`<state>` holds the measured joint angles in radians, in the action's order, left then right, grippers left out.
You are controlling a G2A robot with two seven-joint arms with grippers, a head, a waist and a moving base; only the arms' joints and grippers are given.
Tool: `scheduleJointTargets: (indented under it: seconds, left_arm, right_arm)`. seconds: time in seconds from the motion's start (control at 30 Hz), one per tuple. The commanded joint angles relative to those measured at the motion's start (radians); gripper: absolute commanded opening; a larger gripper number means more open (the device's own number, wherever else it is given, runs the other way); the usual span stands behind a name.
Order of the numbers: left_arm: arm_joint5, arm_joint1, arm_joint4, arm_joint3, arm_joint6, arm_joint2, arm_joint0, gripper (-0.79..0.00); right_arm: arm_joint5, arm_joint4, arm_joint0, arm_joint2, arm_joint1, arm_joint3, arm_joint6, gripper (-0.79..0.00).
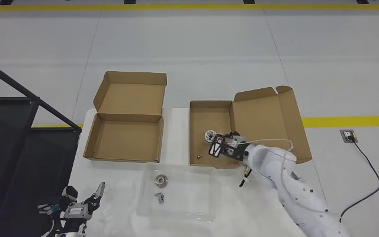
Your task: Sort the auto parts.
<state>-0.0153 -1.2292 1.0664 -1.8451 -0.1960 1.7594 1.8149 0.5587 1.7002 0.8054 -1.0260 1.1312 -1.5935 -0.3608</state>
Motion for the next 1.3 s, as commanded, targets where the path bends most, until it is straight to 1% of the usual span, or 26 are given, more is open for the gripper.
scheduleJointTargets:
  seconds: [0.0,0.03,0.07,0.53,0.6,0.67,0.77,0.87,0.93,1.03,1.07,1.13,1.2,1.27]
  left_arm:
    - [0.0,0.0,0.0,0.0,0.0,0.0,0.0,0.0]
    - [0.0,0.0,0.0,0.0,0.0,0.0,0.0,0.0]
    - [0.0,0.0,0.0,0.0,0.0,0.0,0.0,0.0]
    - [0.0,0.0,0.0,0.0,0.0,0.0,0.0,0.0]
    - [-0.022,0.0,-0.001,-0.006,-0.008,0.003,-0.005,0.0]
    - [-0.032,0.004,0.061,-0.023,-0.002,0.006,-0.016,0.0]
    - [-0.066,0.009,0.122,-0.064,0.018,0.015,-0.032,0.0]
    - [-0.147,0.017,0.177,-0.116,0.077,0.029,-0.05,0.0]
    - [-0.236,0.026,0.22,-0.147,0.141,0.034,-0.066,0.0]
    - [-0.35,0.038,0.279,-0.176,0.212,0.039,-0.109,0.0]
    - [-0.384,0.041,0.291,-0.179,0.226,0.039,-0.125,0.0]
    - [-0.486,0.051,0.335,-0.188,0.271,0.034,-0.162,0.0]
    - [-0.57,0.058,0.343,-0.166,0.295,0.015,-0.202,0.0]
    - [-0.689,0.067,0.325,-0.142,0.352,-0.006,-0.252,0.0]
  right_arm:
    - [0.018,0.018,0.041,-0.023,-0.009,-0.064,0.031,-0.474]
    - [0.03,0.026,0.058,-0.033,-0.014,-0.089,0.046,-0.36]
    - [0.046,0.033,0.073,-0.042,-0.018,-0.109,0.057,0.0]
    - [0.046,0.033,0.073,-0.042,-0.018,-0.109,0.057,0.0]
    - [0.045,0.033,0.076,-0.041,-0.017,-0.11,0.061,0.0]
    - [0.027,0.056,0.095,-0.039,-0.019,-0.12,0.102,0.0]
    - [0.06,0.1,0.114,-0.044,-0.027,-0.147,0.189,0.0]
    - [0.072,0.155,0.146,-0.059,-0.038,-0.193,0.279,0.0]
    - [0.065,0.189,0.174,-0.074,-0.045,-0.229,0.322,0.0]
    - [0.05,0.228,0.219,-0.097,-0.054,-0.296,0.362,0.0]
    - [0.044,0.233,0.235,-0.105,-0.056,-0.318,0.366,0.0]
    - [0.029,0.236,0.263,-0.121,-0.059,-0.361,0.367,0.0]
    - [0.007,0.216,0.292,-0.144,-0.061,-0.39,0.367,0.0]
    - [-0.019,0.156,0.321,-0.176,-0.061,-0.406,0.352,0.0]
